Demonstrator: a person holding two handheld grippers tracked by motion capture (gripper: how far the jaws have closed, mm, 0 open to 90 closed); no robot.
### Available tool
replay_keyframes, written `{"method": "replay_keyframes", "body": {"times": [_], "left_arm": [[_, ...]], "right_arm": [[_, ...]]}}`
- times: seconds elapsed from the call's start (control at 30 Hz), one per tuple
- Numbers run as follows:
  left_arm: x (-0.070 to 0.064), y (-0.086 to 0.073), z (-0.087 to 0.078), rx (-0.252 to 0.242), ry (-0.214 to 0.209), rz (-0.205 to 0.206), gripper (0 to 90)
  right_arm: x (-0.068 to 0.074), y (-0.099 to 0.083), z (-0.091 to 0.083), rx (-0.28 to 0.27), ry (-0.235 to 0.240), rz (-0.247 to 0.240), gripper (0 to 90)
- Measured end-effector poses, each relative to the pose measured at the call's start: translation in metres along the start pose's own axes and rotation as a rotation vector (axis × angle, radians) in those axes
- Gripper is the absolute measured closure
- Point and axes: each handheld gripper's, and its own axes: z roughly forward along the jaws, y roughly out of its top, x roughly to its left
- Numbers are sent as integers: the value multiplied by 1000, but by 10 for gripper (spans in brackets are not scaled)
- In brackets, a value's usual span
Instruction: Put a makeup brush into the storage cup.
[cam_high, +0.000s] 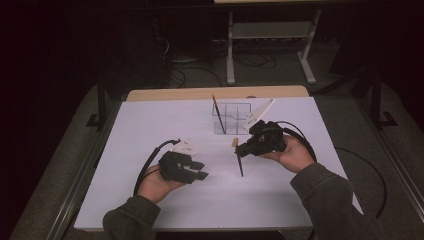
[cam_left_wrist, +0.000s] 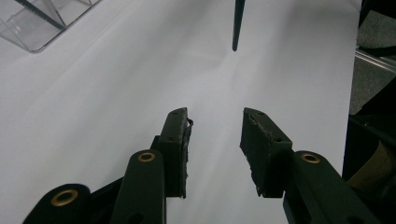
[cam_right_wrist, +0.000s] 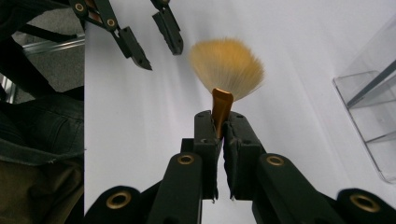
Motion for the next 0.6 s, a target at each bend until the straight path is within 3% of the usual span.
{"method": "replay_keyframes", "body": {"times": [0.6], "left_arm": [[9,-21,-21,-42,41,-15,562]], "right_arm": [[-7,-2,-5,25,-11,23,832]]}}
